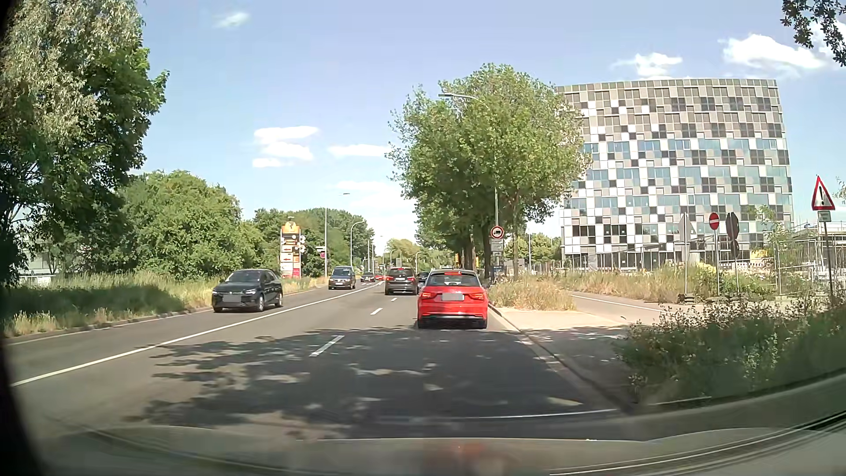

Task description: Follow the waypoints while adhering to traffic rules and regulations

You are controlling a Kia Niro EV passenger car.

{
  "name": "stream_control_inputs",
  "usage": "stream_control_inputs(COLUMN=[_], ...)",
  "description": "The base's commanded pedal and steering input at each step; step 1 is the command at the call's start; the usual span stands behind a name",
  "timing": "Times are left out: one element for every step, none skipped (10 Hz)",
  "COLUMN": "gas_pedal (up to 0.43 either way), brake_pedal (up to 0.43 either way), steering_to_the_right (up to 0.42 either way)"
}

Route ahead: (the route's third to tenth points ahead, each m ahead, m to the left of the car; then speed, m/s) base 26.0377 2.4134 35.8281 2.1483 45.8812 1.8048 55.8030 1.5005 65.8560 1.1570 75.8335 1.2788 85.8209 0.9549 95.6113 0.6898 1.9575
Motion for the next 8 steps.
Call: stream_control_inputs(gas_pedal=[0.0,0.0,0.0,0.0,0.0,0.0,0.0,0.0], brake_pedal=[0.03,0.03,0.03,0.03,0.03,0.037,0.03,0.03], steering_to_the_right=[-0.003,-0.002,-0.002,-0.002,-0.002,-0.002,-0.002,-0.003])
